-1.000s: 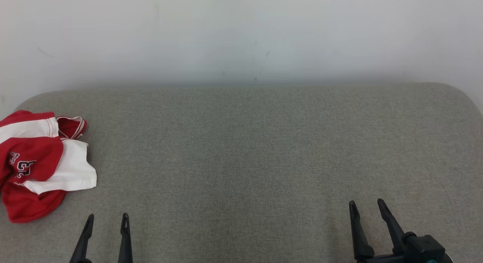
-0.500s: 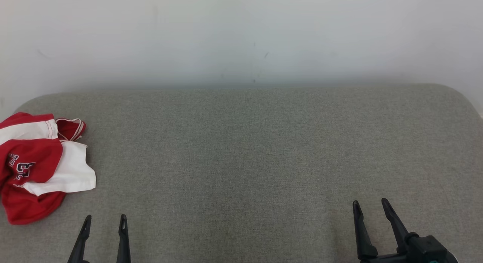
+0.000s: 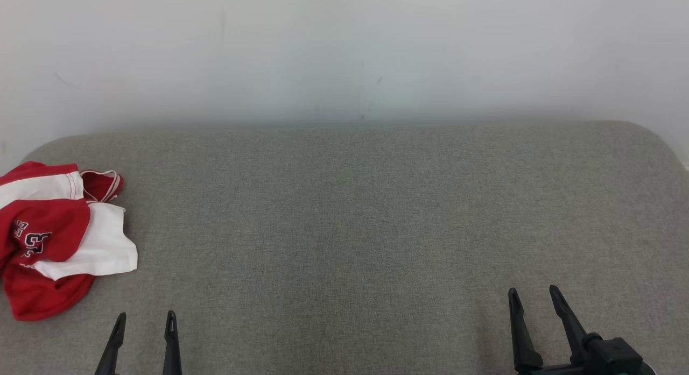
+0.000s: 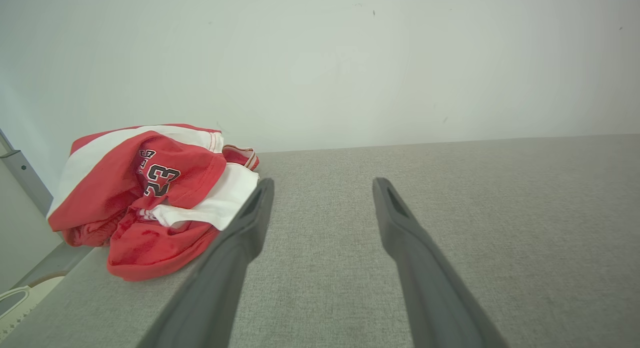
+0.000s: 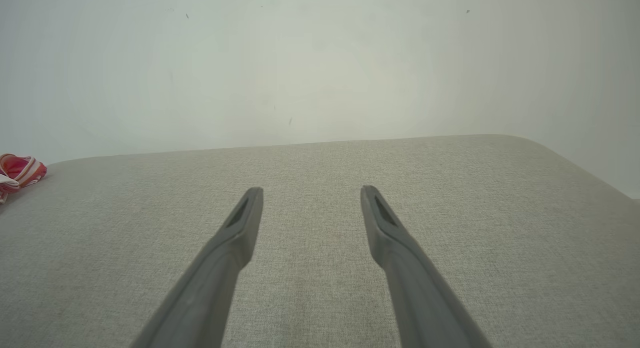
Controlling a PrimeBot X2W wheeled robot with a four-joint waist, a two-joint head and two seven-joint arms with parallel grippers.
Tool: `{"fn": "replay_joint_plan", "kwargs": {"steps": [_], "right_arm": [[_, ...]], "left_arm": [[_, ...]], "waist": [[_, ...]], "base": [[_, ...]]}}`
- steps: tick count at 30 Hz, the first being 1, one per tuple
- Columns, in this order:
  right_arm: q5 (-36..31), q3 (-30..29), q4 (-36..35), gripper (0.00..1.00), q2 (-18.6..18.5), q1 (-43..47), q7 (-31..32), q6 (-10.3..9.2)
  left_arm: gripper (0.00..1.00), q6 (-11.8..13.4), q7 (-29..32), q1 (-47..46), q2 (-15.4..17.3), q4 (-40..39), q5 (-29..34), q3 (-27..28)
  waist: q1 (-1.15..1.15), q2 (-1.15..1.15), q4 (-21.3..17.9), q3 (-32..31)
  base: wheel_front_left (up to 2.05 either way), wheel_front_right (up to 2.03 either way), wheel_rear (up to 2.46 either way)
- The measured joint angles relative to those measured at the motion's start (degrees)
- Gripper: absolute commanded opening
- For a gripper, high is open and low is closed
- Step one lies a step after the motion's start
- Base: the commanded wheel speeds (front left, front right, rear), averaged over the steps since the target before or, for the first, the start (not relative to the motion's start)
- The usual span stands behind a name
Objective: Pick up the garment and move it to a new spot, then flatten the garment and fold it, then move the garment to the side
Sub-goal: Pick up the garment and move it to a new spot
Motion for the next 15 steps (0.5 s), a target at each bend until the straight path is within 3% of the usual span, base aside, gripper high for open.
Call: {"fn": "replay_joint_plan", "kwargs": {"steps": [15], "right_arm": [[0.24, -0.1, 0.32, 1.0, -0.01, 0.01, 0.0, 0.0]], "left_arm": [[1.0, -0.16, 0.0, -0.01, -0.36, 0.42, -0.45, 0.8]], "waist": [[0.0, 0.0, -0.01, 0.03]], "base": [[0.0, 0.0, 0.0]]}}
